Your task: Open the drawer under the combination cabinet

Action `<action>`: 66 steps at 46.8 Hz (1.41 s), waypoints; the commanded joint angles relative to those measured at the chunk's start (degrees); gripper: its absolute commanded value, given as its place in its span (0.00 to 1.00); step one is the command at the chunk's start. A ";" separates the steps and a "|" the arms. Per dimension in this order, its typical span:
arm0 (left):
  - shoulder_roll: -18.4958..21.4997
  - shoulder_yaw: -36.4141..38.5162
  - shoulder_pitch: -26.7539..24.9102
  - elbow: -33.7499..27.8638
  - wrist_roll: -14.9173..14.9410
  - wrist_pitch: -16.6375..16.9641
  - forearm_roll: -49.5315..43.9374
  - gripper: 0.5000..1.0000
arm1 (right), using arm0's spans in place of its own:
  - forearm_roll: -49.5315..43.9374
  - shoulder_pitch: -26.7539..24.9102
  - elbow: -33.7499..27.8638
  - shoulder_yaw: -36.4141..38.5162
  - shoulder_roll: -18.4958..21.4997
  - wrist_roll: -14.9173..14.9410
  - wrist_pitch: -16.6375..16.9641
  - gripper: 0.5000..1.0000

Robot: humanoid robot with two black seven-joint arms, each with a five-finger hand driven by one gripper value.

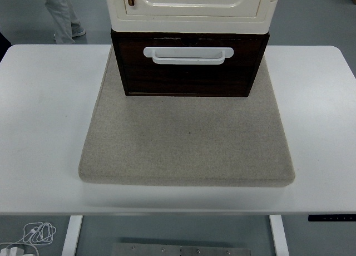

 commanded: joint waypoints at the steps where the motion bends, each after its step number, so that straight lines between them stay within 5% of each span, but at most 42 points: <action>1: 0.98 0.05 -0.11 -5.06 -0.02 0.01 2.24 1.00 | 0.01 0.01 0.00 0.00 0.00 -0.01 0.00 0.85; 15: 3.44 5.40 -1.17 -22.37 0.33 0.80 8.92 1.00 | 0.01 0.01 0.00 0.00 0.00 -0.01 0.00 0.85; 24: 2.83 12.34 -4.06 -29.32 3.49 1.15 9.36 1.00 | 0.01 0.01 0.00 0.00 0.00 -0.01 0.00 0.85; 34: 1.25 19.64 -6.88 -31.35 6.57 1.15 9.45 1.00 | 0.01 0.01 0.00 0.00 0.00 -0.01 0.00 0.85; 50: 0.11 33.00 -13.03 -34.42 17.73 0.63 9.54 1.00 | 0.01 0.01 0.00 0.00 0.00 -0.01 0.00 0.85; 66: -2.18 44.25 -18.04 -33.46 20.90 -2.62 9.98 1.00 | 0.01 0.01 0.00 0.00 0.00 -0.01 0.00 0.85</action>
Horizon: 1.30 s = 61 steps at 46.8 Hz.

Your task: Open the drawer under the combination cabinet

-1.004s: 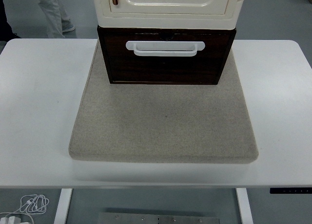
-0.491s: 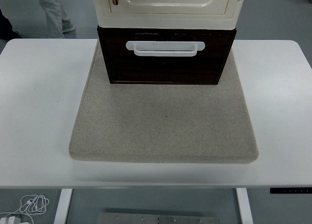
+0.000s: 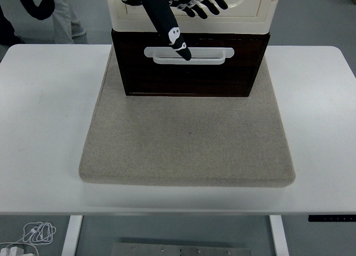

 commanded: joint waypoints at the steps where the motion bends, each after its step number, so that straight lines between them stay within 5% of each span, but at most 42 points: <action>1: -0.76 2.13 -0.79 1.03 0.29 -2.37 0.37 1.00 | 0.00 -0.01 0.00 0.00 0.00 -0.01 0.00 0.85; 17: -5.07 2.66 -0.53 11.48 2.58 -8.09 5.65 1.00 | 0.00 -0.01 0.00 0.00 0.00 -0.01 0.00 0.85; 28: -6.39 2.75 -0.53 12.19 5.83 -12.13 5.82 1.00 | 0.00 -0.01 0.00 0.00 0.00 -0.01 0.00 0.85; 61: -12.10 7.14 -0.35 16.41 6.36 -11.43 6.53 1.00 | 0.00 -0.01 0.00 0.00 0.00 -0.01 0.00 0.85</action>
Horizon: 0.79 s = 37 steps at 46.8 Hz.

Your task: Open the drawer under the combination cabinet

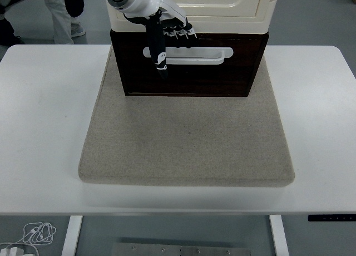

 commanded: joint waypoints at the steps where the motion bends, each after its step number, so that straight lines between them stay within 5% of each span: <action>1: -0.46 0.00 0.18 0.40 -0.01 0.16 0.03 1.00 | 0.00 -0.01 0.00 0.00 0.00 0.00 0.00 0.85; 37: -4.94 -0.09 4.14 3.21 -0.09 4.03 2.31 1.00 | 0.00 -0.01 0.00 0.00 0.00 0.00 0.00 0.85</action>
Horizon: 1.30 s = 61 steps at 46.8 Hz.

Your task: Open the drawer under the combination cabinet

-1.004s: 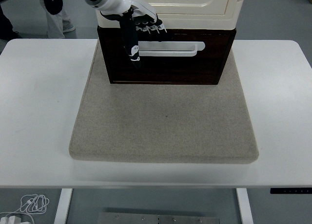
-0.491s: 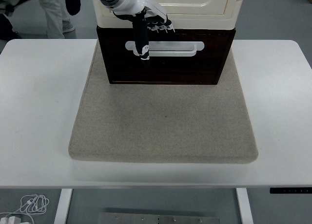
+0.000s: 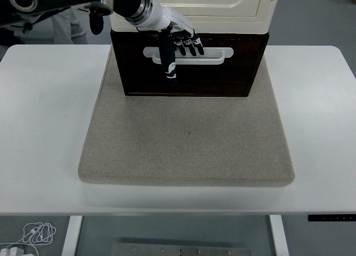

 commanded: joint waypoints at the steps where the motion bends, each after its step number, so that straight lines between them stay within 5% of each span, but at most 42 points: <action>1: -0.01 -0.07 0.22 0.01 0.00 0.55 0.08 1.00 | 0.00 0.00 0.00 0.00 0.00 0.00 0.00 0.85; 61: -1.15 0.02 1.72 -0.17 0.00 0.99 0.17 1.00 | 0.00 0.00 0.00 0.00 0.00 0.00 0.00 0.85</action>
